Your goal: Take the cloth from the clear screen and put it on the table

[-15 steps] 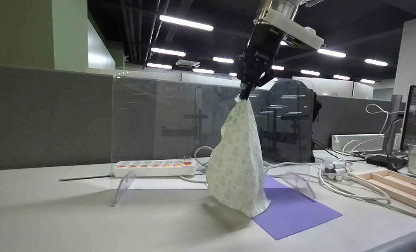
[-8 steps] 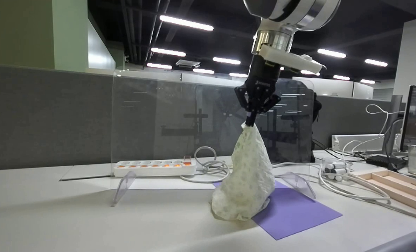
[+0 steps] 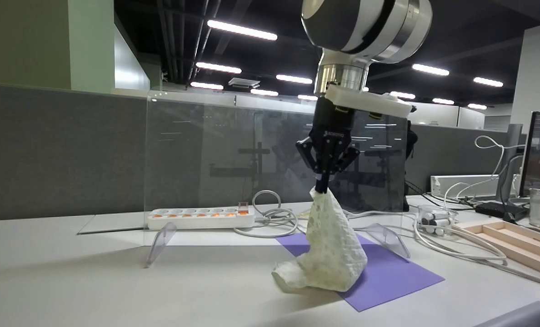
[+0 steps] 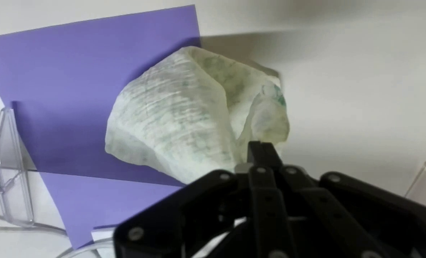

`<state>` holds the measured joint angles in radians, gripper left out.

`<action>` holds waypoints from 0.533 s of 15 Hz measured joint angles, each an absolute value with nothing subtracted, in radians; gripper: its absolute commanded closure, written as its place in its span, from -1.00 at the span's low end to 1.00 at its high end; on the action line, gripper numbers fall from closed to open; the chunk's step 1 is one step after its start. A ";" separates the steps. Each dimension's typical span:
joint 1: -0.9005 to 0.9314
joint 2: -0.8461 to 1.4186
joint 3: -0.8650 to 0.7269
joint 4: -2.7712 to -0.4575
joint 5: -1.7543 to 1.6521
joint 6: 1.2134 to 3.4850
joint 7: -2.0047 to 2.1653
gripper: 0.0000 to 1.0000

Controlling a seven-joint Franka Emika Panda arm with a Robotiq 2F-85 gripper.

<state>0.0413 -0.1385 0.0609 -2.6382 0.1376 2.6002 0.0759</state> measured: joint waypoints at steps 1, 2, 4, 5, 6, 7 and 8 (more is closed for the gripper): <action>0.049 -0.133 0.069 -2.642 0.138 2.600 0.076 0.99; 0.057 -0.128 0.075 -2.645 0.138 2.600 0.074 0.99; 0.080 -0.122 0.089 -2.649 0.142 2.600 0.065 0.99; 0.092 -0.120 0.095 -2.650 0.145 2.600 0.056 0.99; 0.105 -0.120 0.100 -2.651 0.149 2.600 0.045 0.99; 0.117 -0.119 0.106 -2.651 0.157 2.599 0.032 0.47; 0.127 -0.119 0.111 -2.651 0.163 2.598 0.021 0.46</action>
<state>0.1270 -0.1187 0.1109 -2.6509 0.1633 2.5981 0.0210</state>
